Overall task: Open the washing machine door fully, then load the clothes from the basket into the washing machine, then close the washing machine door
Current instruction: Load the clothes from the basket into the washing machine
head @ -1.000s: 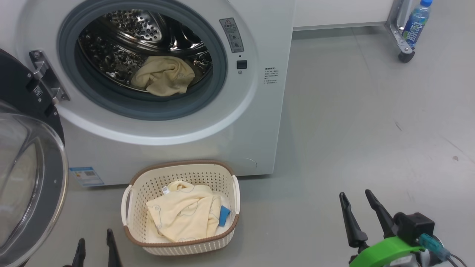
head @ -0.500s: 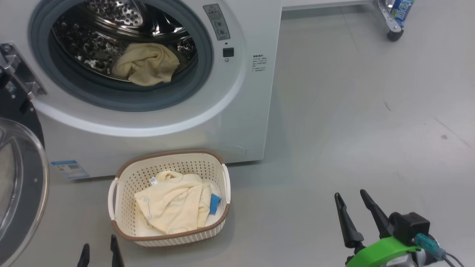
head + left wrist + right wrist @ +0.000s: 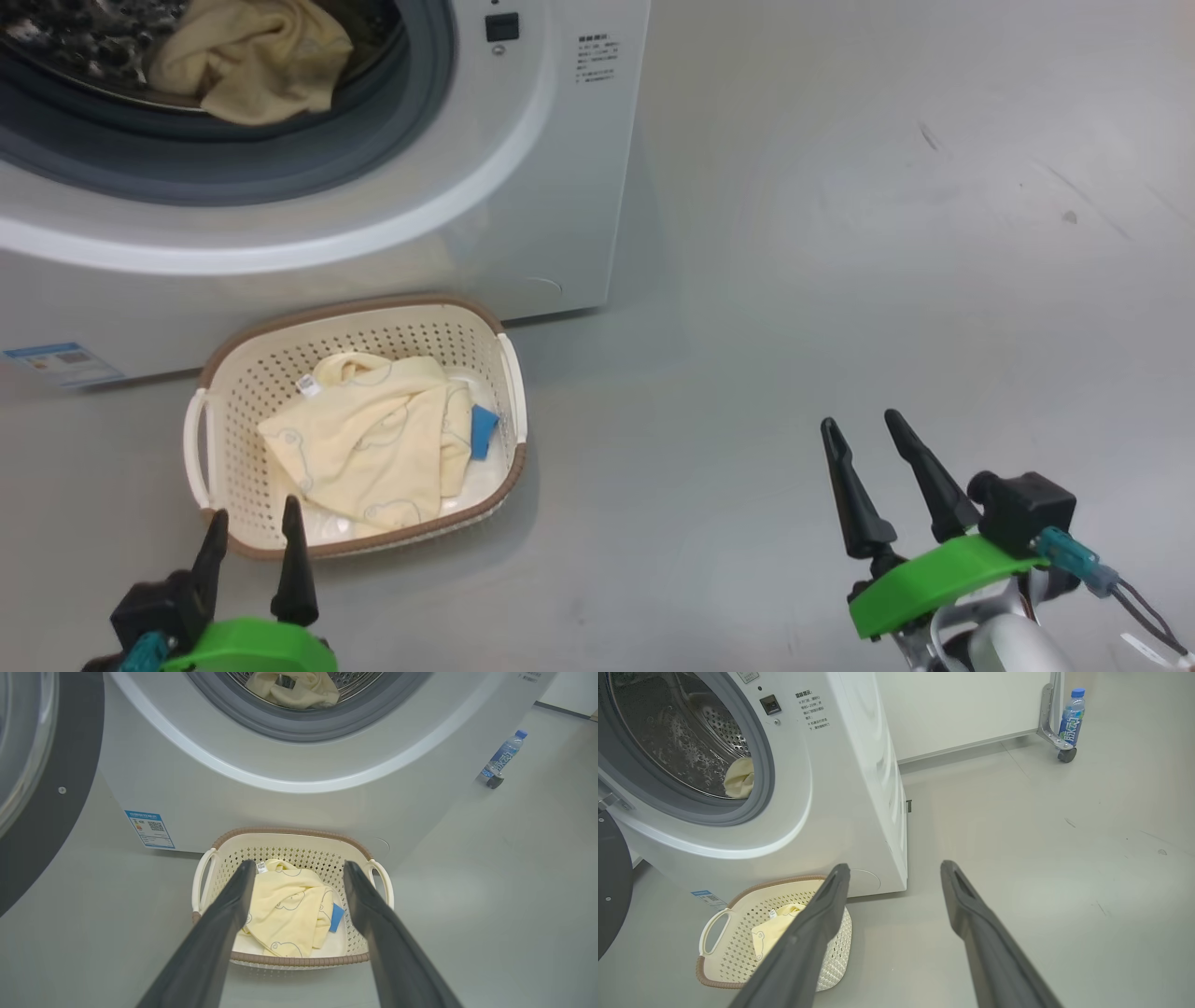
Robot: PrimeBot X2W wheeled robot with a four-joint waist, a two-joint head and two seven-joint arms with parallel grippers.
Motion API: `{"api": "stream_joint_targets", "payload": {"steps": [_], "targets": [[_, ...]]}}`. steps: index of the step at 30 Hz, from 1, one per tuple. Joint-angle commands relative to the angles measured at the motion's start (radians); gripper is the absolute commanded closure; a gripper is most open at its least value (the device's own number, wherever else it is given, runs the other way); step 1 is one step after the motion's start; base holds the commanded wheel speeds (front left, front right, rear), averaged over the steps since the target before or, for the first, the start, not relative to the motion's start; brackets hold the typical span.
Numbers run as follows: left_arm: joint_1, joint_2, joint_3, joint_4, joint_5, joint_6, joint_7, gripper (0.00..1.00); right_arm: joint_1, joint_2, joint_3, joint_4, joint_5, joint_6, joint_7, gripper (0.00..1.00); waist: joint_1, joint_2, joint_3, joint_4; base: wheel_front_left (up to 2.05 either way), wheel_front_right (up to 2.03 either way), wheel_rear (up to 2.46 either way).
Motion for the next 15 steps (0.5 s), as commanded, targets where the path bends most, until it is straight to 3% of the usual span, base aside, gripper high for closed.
{"api": "stream_joint_targets", "payload": {"steps": [1,15], "targets": [[-0.053,0.03,0.035,-0.006,0.009,-0.006,-0.011,0.0,-0.045,-0.003,0.03,-0.035,0.013,0.002,-0.01,0.0,-0.0002,0.0,0.049,-0.032,0.0,0.0,0.0],[-0.278,0.101,0.002,0.112,0.013,-0.02,0.052,0.0,-0.137,-0.003,0.074,-0.055,0.071,0.002,-0.01,0.0,-0.0002,0.0,0.241,-0.089,0.0,0.0,0.0]]}}
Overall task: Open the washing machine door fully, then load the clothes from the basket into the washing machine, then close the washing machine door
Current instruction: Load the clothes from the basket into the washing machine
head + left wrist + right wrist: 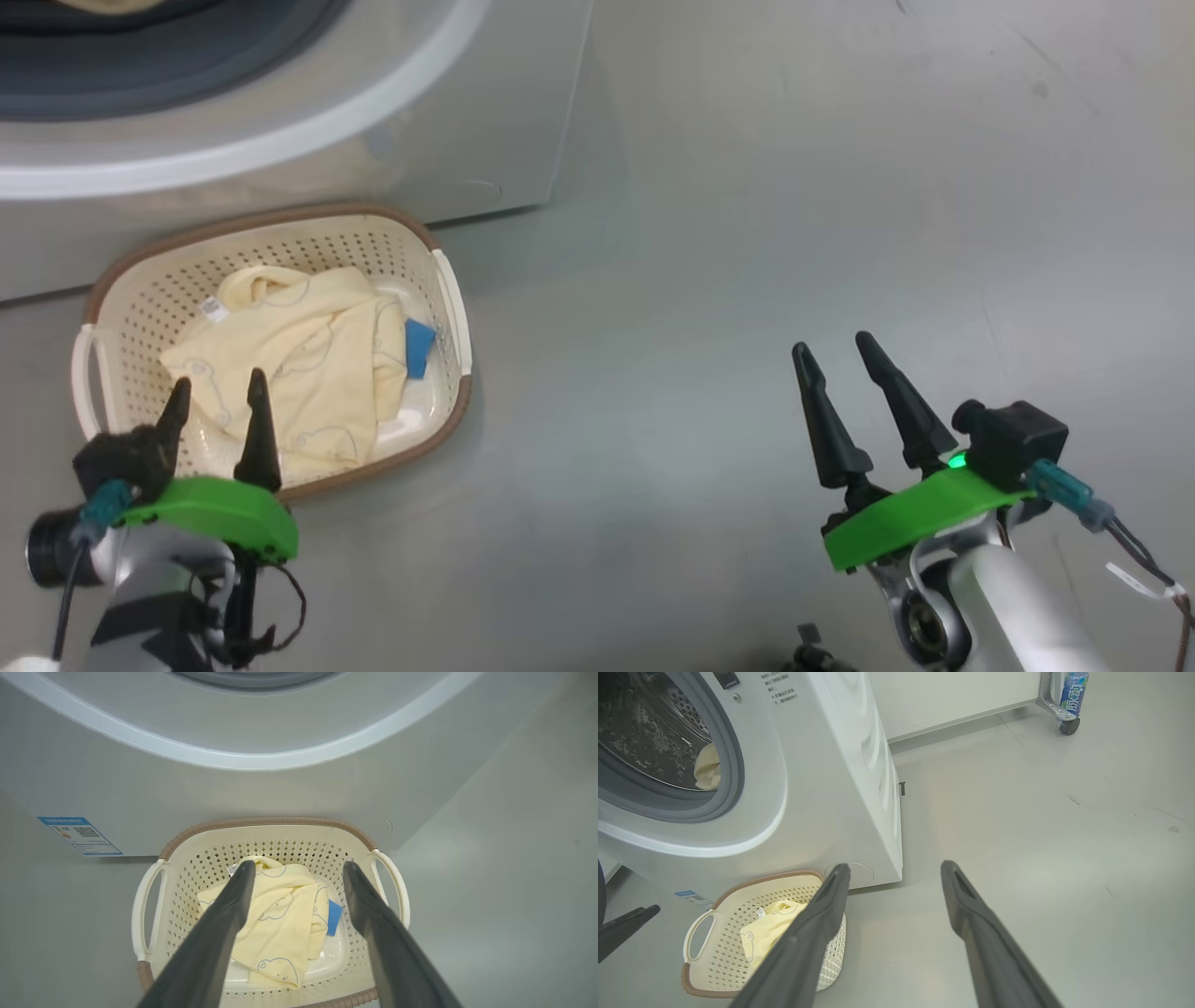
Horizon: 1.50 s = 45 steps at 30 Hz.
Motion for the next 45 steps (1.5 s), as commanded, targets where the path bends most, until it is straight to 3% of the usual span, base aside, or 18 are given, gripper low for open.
{"api": "stream_joint_targets", "payload": {"steps": [1,27,45], "targets": [[-0.028,0.033,0.021,-0.012,0.017,-0.003,0.009,0.0,-0.025,-0.003,0.023,-0.034,0.008,0.002,-0.01,0.0,-0.0001,0.0,0.053,-0.021,0.0,0.0,0.0],[-0.418,0.215,-0.002,0.284,0.057,0.032,0.26,0.0,-0.187,-0.003,0.097,-0.068,0.075,0.002,-0.01,0.0,-0.0001,0.0,0.412,-0.103,0.0,0.0,0.0],[-0.571,0.317,-0.061,0.387,0.117,0.048,0.287,0.0,-0.229,-0.003,0.139,-0.09,0.118,0.002,-0.01,0.0,-0.0001,0.0,0.526,-0.145,0.0,0.0,0.0]]}}
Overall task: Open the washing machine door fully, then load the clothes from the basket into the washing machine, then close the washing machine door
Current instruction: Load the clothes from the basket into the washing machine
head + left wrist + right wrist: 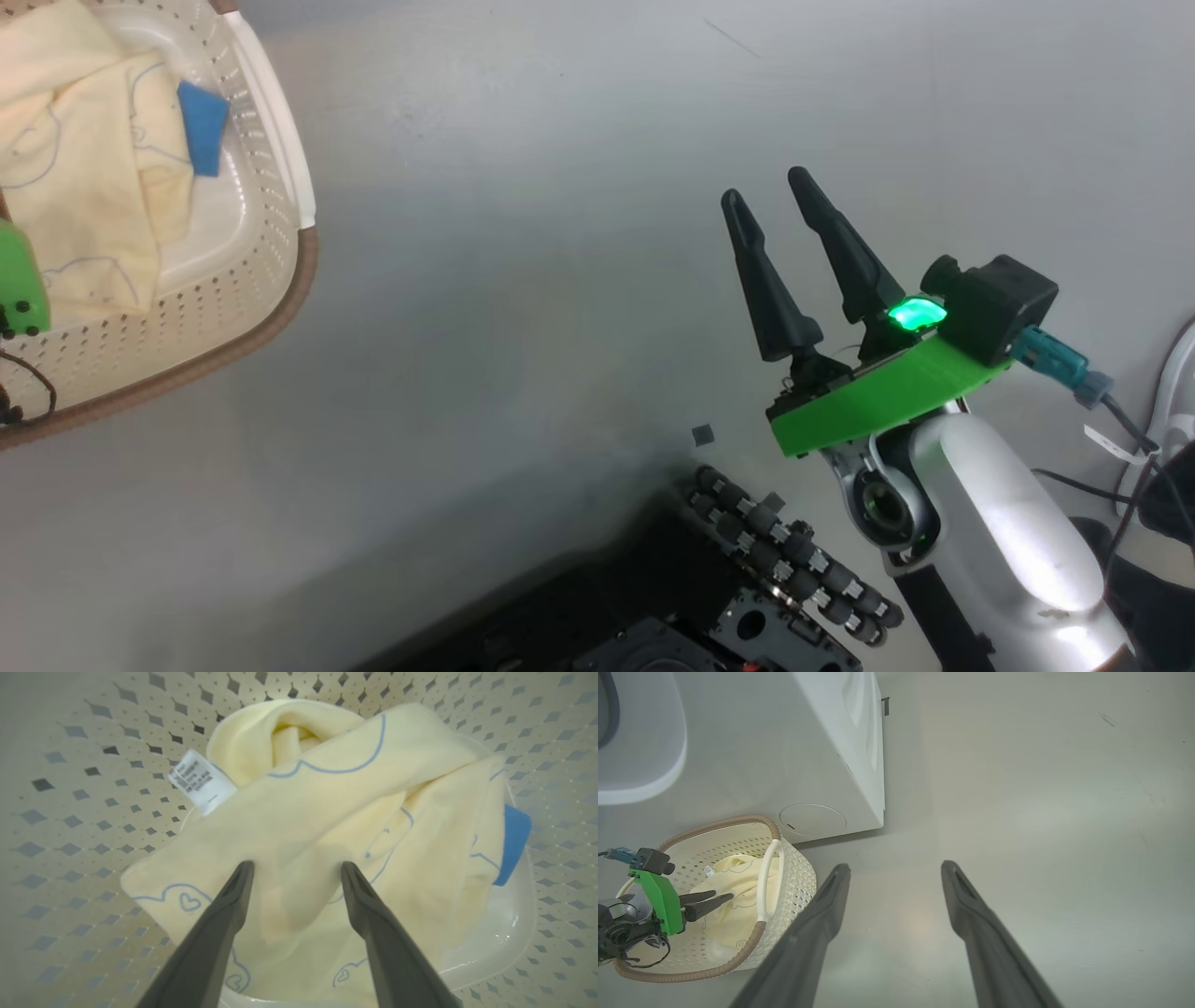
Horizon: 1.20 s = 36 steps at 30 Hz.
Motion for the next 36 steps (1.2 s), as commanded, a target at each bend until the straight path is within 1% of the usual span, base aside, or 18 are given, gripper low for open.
{"api": "stream_joint_targets", "payload": {"steps": [1,4,10,18,28,36], "targets": [[0.004,0.048,0.012,-0.008,0.012,0.002,0.005,0.0,0.028,-0.005,0.015,-0.027,0.011,0.002,-0.01,0.0,0.0,0.0,0.006,-0.005,0.0,0.0,0.0],[-0.014,0.054,0.0,0.002,0.016,-0.001,0.008,0.0,0.026,-0.005,0.017,-0.029,0.018,0.002,-0.01,0.0,0.0,0.0,0.014,-0.011,0.0,0.0,0.0],[-0.034,0.047,-0.021,0.019,0.016,-0.009,0.013,0.0,0.023,-0.005,0.018,-0.029,0.025,0.002,-0.01,0.0,0.0,0.0,0.02,-0.017,0.0,0.0,0.0],[-0.062,0.059,-0.063,0.046,0.037,-0.017,0.041,0.0,0.033,-0.005,0.014,-0.037,0.028,0.002,-0.01,0.0,0.0,0.0,0.03,-0.019,0.0,0.0,0.0],[-0.134,0.043,-0.108,0.092,0.056,-0.009,0.049,0.0,0.062,-0.005,0.002,-0.048,0.017,0.002,-0.01,0.0,0.0,0.0,0.051,-0.009,0.0,0.0,0.0],[-0.169,0.028,-0.149,0.128,0.073,-0.017,0.041,0.0,0.081,-0.005,-0.007,-0.056,0.018,0.002,-0.01,0.0,0.0,0.0,0.061,-0.006,0.0,0.0,0.0]]}}
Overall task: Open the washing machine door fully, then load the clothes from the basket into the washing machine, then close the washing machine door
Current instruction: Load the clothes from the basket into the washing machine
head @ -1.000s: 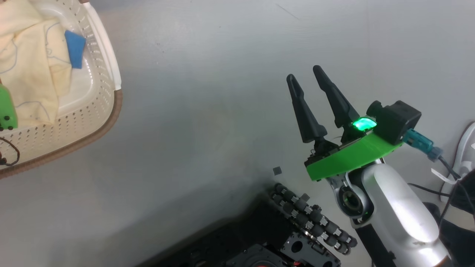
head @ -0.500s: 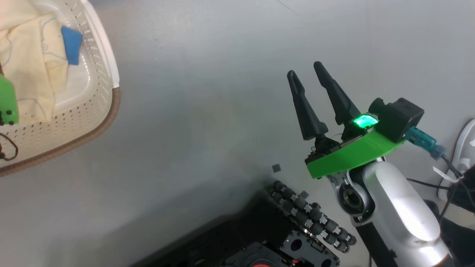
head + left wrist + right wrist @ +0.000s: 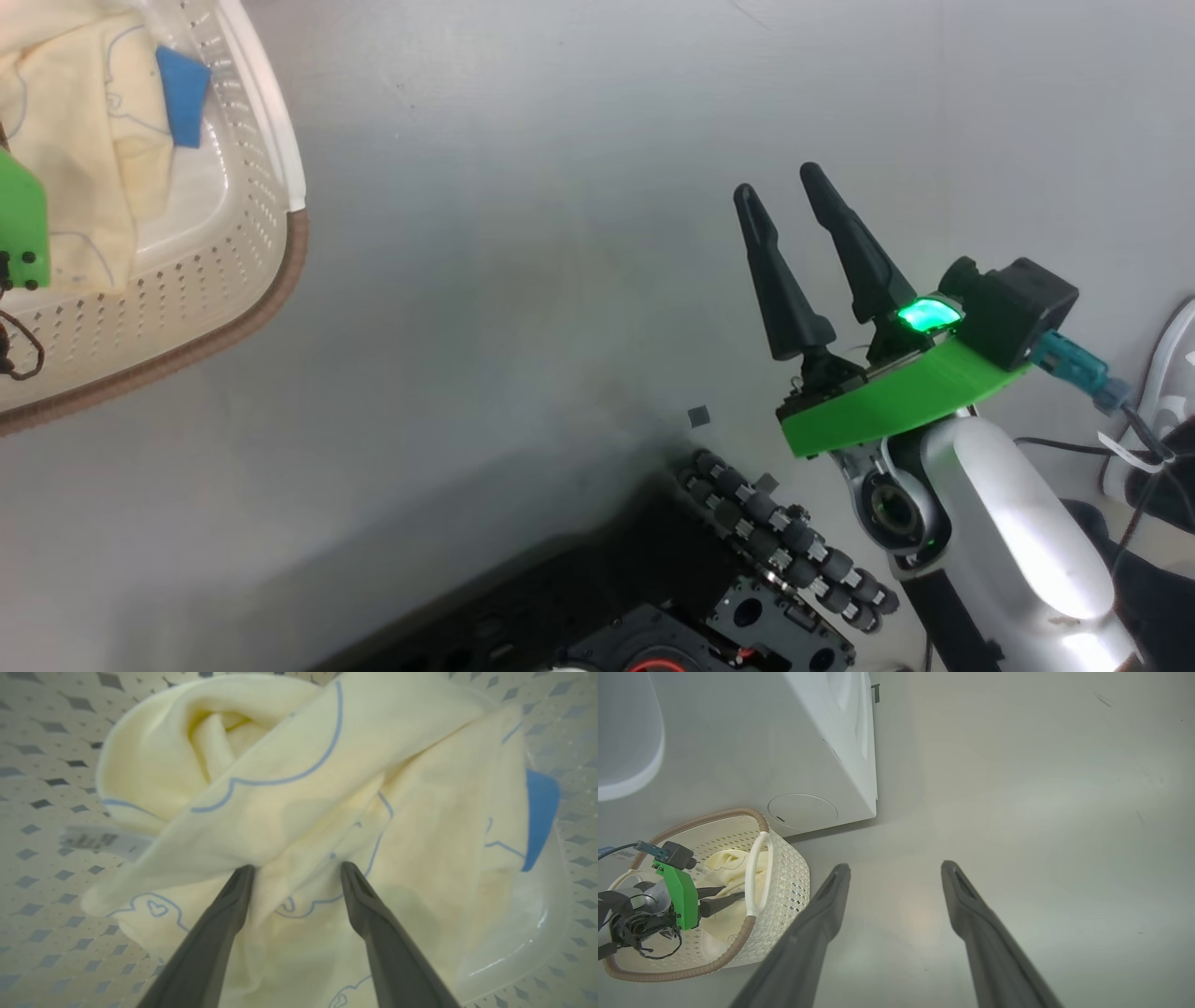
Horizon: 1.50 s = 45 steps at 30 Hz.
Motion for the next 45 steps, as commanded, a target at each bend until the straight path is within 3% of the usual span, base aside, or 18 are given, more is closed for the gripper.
{"api": "stream_joint_targets", "payload": {"steps": [1,13,14,15,16,17,18,19,22,24,45], "targets": [[0.004,0.023,0.009,-0.009,0.01,-0.001,-0.005,0.0,0.068,-0.006,0.006,-0.023,-0.002,0.002,-0.01,0.0,0.0,-0.0001,0.001,0.001,0.0,0.0,0.0],[-0.051,-0.009,-0.048,0.064,0.033,0.006,-0.05,0.0,0.097,-0.006,-0.019,-0.039,-0.017,0.002,-0.01,0.0,0.0,-0.0001,0.024,0.015,0.0,0.0,0.0],[-0.056,-0.011,-0.052,0.07,0.035,0.007,-0.054,0.04,0.097,-0.006,-0.022,-0.04,-0.018,0.002,-0.01,0.0,0.0,-0.0001,0.026,0.017,0.0,0.0,0.0],[-0.06,-0.013,-0.056,0.076,0.036,0.007,-0.059,0.15,0.098,-0.006,-0.024,-0.041,-0.02,0.002,-0.01,0.0,0.0,-0.0001,0.027,0.018,0.0,0.0,0.0],[-0.064,-0.016,-0.059,0.082,0.037,0.008,-0.062,0.19,0.098,-0.006,-0.027,-0.043,-0.021,0.002,-0.01,0.0,0.0,-0.0001,0.029,0.02,0.0,0.0,0.0],[-0.067,-0.019,-0.062,0.089,0.036,0.009,-0.067,0.32,0.098,-0.006,-0.03,-0.044,-0.021,0.002,-0.01,0.0,0.0,-0.0001,0.031,0.021,0.0,0.0,0.0],[-0.071,-0.022,-0.065,0.094,0.036,0.01,-0.071,0.51,0.098,-0.006,-0.032,-0.044,-0.022,0.002,-0.01,0.0,0.0,-0.0001,0.032,0.022,0.0,0.0,0.0],[-0.075,-0.024,-0.067,0.1,0.036,0.011,-0.077,0.55,0.097,-0.006,-0.034,-0.044,-0.023,0.002,-0.01,0.0,0.0,-0.0001,0.034,0.023,0.0,0.0,0.0],[-0.084,-0.033,-0.074,0.114,0.035,0.014,-0.093,0.85,0.094,-0.006,-0.04,-0.044,-0.024,0.002,-0.01,0.0,0.0,-0.0001,0.036,0.027,0.0,0.0,0.0],[-0.089,-0.034,-0.077,0.124,0.032,0.014,-0.104,1.0,0.091,-0.006,-0.042,-0.044,-0.025,0.002,-0.01,0.0,0.0,-0.0001,0.037,0.027,0.0,0.0,0.0],[-0.043,-0.029,-0.023,0.15,-0.075,0.018,-0.304,1.0,0.0,-0.006,-0.023,-0.037,-0.004,0.002,-0.01,0.0,0.0,-0.0001,-0.018,0.02,0.0,0.0,0.0]]}}
